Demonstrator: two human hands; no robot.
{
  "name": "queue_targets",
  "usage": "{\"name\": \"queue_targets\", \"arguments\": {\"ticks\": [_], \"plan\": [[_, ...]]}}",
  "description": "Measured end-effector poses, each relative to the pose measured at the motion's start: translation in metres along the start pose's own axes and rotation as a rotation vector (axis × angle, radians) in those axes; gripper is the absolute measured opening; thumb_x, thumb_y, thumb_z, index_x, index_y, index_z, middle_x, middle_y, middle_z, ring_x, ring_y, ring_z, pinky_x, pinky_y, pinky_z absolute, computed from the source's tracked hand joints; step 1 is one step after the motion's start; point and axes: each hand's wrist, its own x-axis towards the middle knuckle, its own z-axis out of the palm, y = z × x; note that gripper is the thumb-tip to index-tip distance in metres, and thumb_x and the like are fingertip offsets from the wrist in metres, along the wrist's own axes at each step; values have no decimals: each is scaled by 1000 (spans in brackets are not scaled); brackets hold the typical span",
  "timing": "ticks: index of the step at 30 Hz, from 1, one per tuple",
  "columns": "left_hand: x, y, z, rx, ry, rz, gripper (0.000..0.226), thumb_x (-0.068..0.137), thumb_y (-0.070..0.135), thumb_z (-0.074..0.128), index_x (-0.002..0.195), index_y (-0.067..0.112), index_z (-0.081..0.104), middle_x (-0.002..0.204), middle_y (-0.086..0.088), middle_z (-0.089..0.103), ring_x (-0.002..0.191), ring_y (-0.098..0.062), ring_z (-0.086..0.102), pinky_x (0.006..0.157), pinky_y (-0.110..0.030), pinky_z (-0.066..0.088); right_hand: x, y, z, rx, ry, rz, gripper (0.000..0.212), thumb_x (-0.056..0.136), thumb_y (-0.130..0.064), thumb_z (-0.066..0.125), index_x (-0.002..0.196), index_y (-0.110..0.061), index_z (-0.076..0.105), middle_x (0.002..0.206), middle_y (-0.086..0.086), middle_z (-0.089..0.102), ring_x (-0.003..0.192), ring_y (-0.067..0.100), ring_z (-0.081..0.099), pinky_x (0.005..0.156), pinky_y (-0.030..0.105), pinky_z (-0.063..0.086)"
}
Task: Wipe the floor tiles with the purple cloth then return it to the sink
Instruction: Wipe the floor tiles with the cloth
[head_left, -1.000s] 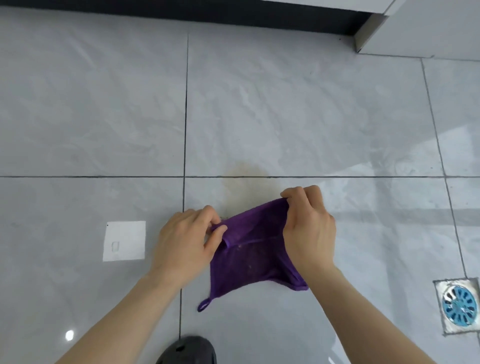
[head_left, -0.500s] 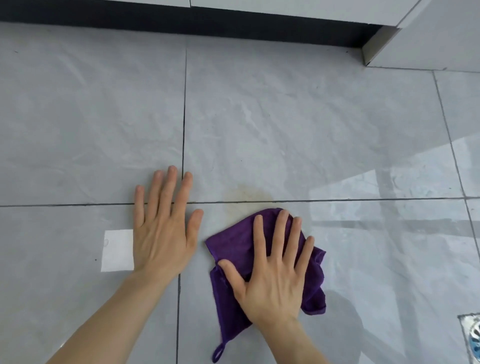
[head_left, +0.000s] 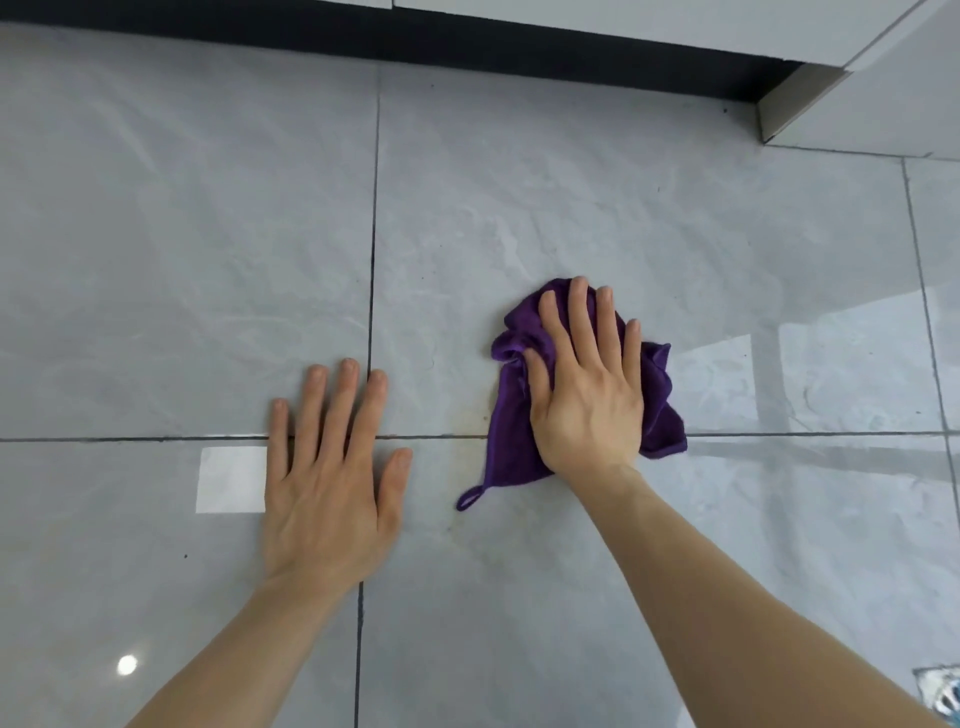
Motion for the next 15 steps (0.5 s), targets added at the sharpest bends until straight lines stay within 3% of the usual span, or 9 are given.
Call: {"name": "queue_targets", "arguments": {"ticks": [5,8,10,12,13,15], "plan": [[0,0,-4,-15,-10,4,69,102,52,15,163,22,9,173,-3,10,160,-25,2,127,-56,11,9,-1,-7,121,20,-4,46,108,-36,36,152,-25,39,168,-2,26,157,24,14,128,48,10],[0,0,-4,-27,-13,7,69,102,52,18,163,22,9,173,-3,10,160,-25,1,127,-56,12,12,-4,-21,457,20,126,36,108,-32,41,141,-23,53,157,-16,38,153,8,20,128,41,11],[-1,0,-4,-32,-9,4,68,102,52,18,163,22,9,173,-2,10,160,-24,1,127,-56,12,9,-11,-35,696,19,303,29,106,-38,41,126,-28,60,134,-26,52,134,0,42,115,35,33],[-1,1,-4,-34,-7,8,68,102,51,21,163,23,10,173,-2,10,160,-24,1,127,-56,12,-1,-23,-48,815,70,402,28,103,-44,40,107,-29,62,119,-22,59,111,3,58,93,28,44],[-1,1,-4,-36,-1,8,68,102,51,22,163,22,10,173,-2,10,160,-24,1,127,-56,12,-9,-29,-52,849,80,407,32,101,-47,38,110,-29,63,126,-19,57,114,2,57,95,25,44],[-2,2,-3,-44,12,3,67,102,49,23,163,22,13,173,-2,12,160,-24,2,127,-56,12,-26,-41,-53,868,46,309,36,100,-51,36,123,-36,60,147,-14,50,138,4,44,114,24,34]]}}
